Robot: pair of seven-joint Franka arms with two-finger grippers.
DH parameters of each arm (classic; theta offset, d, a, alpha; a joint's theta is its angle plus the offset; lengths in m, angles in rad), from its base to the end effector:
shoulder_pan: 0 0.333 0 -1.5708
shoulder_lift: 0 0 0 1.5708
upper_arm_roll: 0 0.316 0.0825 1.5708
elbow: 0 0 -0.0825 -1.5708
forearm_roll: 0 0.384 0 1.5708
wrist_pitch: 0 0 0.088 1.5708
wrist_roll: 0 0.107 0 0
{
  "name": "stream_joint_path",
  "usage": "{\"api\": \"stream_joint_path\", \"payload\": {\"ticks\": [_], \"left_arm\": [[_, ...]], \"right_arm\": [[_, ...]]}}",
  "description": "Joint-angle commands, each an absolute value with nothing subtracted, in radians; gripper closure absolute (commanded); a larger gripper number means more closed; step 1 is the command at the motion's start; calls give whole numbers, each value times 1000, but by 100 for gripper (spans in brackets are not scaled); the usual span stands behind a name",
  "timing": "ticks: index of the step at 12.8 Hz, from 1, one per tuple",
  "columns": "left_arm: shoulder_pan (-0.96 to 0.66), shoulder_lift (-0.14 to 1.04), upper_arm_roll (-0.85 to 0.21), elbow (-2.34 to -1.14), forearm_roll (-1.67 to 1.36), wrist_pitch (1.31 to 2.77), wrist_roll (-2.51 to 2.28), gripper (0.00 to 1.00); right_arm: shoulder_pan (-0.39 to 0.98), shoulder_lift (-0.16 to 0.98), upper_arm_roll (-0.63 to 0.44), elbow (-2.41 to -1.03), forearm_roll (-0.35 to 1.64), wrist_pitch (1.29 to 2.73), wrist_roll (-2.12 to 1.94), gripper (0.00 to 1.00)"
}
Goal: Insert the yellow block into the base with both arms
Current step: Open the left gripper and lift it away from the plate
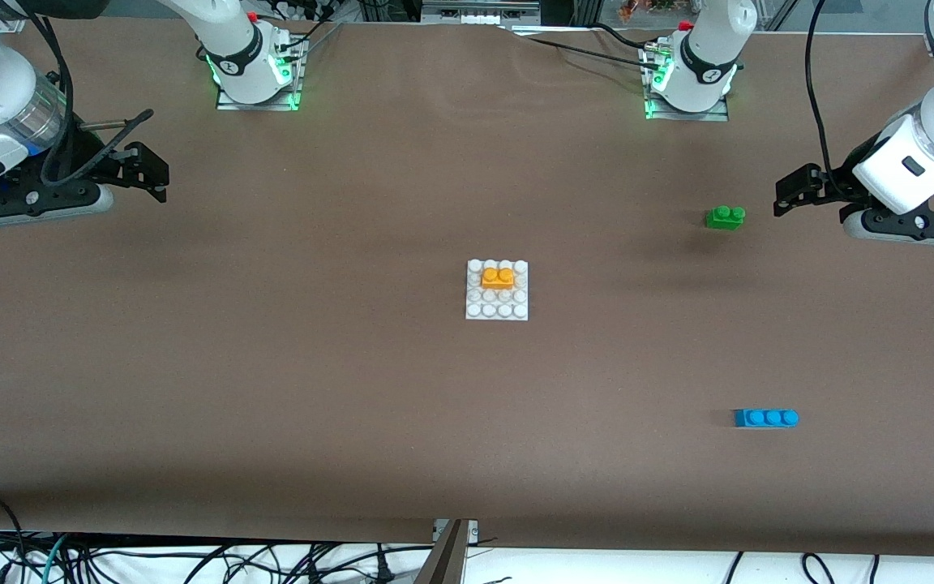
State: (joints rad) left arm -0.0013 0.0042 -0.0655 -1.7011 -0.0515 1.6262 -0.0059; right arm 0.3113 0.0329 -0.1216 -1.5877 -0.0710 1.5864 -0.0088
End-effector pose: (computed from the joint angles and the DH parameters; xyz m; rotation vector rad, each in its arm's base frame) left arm 0.5531 -0.0422 0.5654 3.0892 -0.0866 -0.1251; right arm 0.5558 0.1002 0.5999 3.0482 0.3071 -0.0414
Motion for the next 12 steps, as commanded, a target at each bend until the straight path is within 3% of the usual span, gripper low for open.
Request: {"api": "stream_joint_path", "payload": {"ticks": [1, 12], "left_arm": [[17, -28, -81, -1730, -34, 1643, 3, 0], [3, -25, -87, -1717, 8, 1605, -3, 0]], "right_arm": [[311, 34, -117, -1569, -84, 1566, -12, 1], [344, 18, -123, -1569, -90, 1537, -9, 1]]}}
